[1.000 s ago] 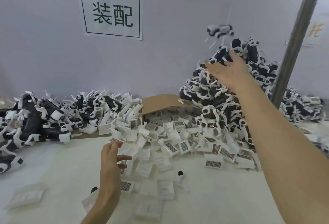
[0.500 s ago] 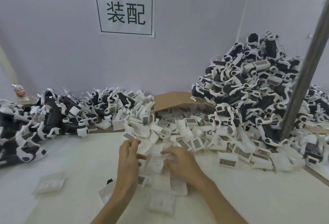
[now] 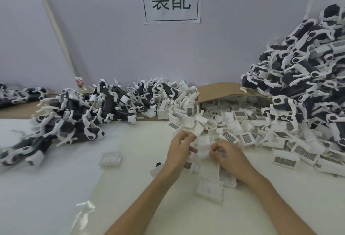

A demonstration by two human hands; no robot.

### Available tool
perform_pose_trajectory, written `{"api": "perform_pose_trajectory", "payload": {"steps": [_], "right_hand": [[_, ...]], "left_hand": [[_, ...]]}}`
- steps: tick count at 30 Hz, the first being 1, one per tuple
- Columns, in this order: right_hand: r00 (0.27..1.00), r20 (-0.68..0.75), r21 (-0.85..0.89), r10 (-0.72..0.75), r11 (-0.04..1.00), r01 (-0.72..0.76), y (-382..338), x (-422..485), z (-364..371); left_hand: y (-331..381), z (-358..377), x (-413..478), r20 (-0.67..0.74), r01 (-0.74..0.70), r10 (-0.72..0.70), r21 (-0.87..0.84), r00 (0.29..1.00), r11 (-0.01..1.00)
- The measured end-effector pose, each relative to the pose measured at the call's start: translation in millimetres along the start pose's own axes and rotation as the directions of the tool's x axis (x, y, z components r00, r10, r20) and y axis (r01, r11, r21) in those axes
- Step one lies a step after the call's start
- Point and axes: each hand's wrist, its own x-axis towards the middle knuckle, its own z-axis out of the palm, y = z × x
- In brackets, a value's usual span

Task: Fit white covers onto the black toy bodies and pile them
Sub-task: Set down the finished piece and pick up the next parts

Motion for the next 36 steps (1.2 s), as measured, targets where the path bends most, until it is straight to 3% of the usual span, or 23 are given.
{"api": "perform_pose_trajectory", "payload": {"steps": [3, 5, 8, 9, 11, 12, 13, 14, 17, 19, 24, 26, 29, 31, 32, 33, 34, 36], "right_hand": [[1.0, -0.009, 0.015, 0.01, 1.0, -0.01, -1, 0, 1], [1.0, -0.012, 0.028, 0.017, 0.999, -0.016, -1, 0, 2], [1.0, -0.015, 0.034, 0.012, 0.999, -0.011, -1, 1, 3], [1.0, -0.017, 0.039, 0.006, 0.999, -0.005, -1, 1, 4], [1.0, -0.012, 0.049, -0.005, 0.999, 0.006, -1, 0, 5], [1.0, -0.009, 0.05, -0.009, 0.999, 0.009, -1, 1, 5], [1.0, -0.005, 0.048, -0.012, 0.999, 0.012, -1, 2, 6], [1.0, -0.003, 0.046, -0.013, 0.999, 0.013, -1, 2, 7], [1.0, -0.011, 0.051, -0.019, 0.998, 0.02, 0, 2, 7], [1.0, -0.014, 0.051, -0.027, 0.998, 0.028, 1, 3, 7], [1.0, 0.005, 0.061, -0.028, 0.998, 0.028, 6, 5, 9], [1.0, 0.006, 0.069, -0.025, 0.997, 0.025, 7, 6, 9], [1.0, 0.009, 0.081, -0.026, 0.996, 0.025, 7, 5, 8], [1.0, 0.009, 0.085, -0.027, 0.996, 0.026, 7, 5, 9], [1.0, 0.008, 0.087, -0.023, 0.996, 0.023, 7, 5, 9], [1.0, 0.008, 0.09, -0.02, 0.996, 0.019, 7, 4, 9], [1.0, 0.009, 0.094, -0.017, 0.995, 0.016, 7, 4, 8], [1.0, 0.01, 0.094, -0.017, 0.995, 0.016, 6, 4, 8]], "left_hand": [[15, -20, 2, 0.119, 0.048, -0.047, 0.001, 0.992, 0.999], [26, -40, 1, 0.13, 0.008, -0.026, 0.135, 0.991, 0.991], [31, -90, -5, 0.015, -0.043, 0.04, 0.422, 0.999, 0.906], [28, -112, -8, -0.065, -0.018, 0.068, 0.575, 0.996, 0.818], [22, -162, -18, -0.27, 0.131, 0.222, 0.86, 0.937, 0.492], [19, -189, -23, -0.356, 0.224, 0.338, 0.901, 0.871, 0.372], [15, -218, -27, -0.436, 0.319, 0.404, 0.89, 0.804, 0.325], [11, -247, -30, -0.525, 0.418, 0.405, 0.848, 0.749, 0.325], [-8, -321, -42, -0.741, 0.672, 0.179, 0.666, 0.648, 0.325], [-27, -344, -51, -0.761, 0.687, 0.102, 0.628, 0.641, 0.366], [-44, -343, -54, -0.713, 0.596, 0.276, 0.695, 0.645, 0.403], [-41, -338, -55, -0.676, 0.556, 0.416, 0.737, 0.608, 0.384], [-29, -321, -58, -0.587, 0.4, 0.67, 0.806, 0.454, 0.435], [-15, -306, -58, -0.612, 0.245, 0.726, 0.791, 0.313, 0.561], [-5, -295, -59, -0.672, 0.111, 0.691, 0.733, 0.266, 0.671], [8, -282, -60, -0.742, -0.068, 0.608, 0.617, 0.284, 0.784], [22, -266, -60, -0.778, -0.246, 0.505, 0.442, 0.374, 0.862], [42, -233, -58, -0.668, -0.413, 0.364, 0.092, 0.649, 0.906]]}}
